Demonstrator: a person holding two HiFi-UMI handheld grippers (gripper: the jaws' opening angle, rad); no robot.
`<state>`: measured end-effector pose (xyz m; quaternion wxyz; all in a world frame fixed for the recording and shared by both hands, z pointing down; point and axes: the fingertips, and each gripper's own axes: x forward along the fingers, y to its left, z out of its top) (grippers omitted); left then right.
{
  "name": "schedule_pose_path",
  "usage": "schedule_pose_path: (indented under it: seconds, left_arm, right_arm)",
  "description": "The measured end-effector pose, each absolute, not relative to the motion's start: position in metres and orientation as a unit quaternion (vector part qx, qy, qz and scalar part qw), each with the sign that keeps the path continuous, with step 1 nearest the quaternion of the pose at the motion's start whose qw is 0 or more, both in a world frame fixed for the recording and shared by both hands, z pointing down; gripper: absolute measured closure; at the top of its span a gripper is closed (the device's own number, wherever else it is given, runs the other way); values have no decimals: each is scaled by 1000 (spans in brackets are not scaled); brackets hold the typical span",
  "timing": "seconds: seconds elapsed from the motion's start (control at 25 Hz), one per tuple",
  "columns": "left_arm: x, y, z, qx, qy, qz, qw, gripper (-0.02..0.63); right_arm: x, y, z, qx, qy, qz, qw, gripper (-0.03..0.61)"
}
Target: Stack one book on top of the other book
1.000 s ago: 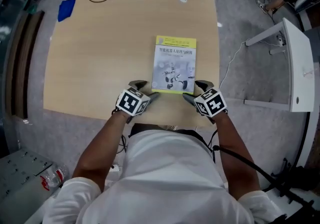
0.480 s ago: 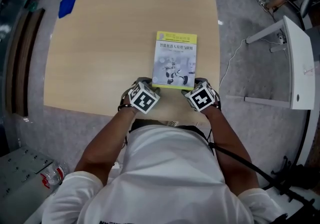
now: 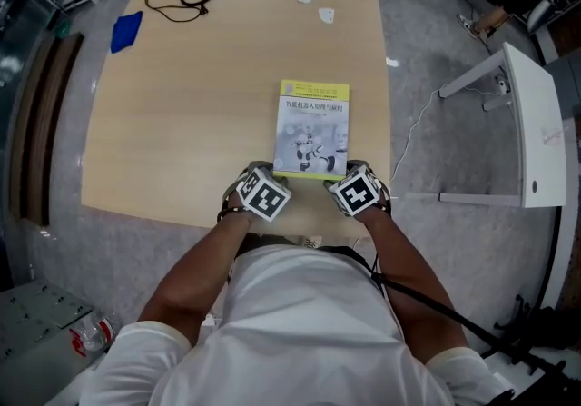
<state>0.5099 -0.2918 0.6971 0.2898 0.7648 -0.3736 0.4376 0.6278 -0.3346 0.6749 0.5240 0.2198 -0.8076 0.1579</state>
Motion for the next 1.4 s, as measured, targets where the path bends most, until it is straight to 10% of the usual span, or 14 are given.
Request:
schedule_pose_path:
  seconds: [0.44,0.64,1.4]
  left_arm:
    - [504,-248,656,777,-412,376,294,431]
    - [498,-227,591,761,-494,228,353,607]
    - [506,-138,445,842,-458,149,243,607]
  right_arm:
    - [668,-307,636,268,-845,219,408,283]
    - [658,-273,554,271,-887,312,205,577]
    - [654,-157,444,339,-904,232,115,577]
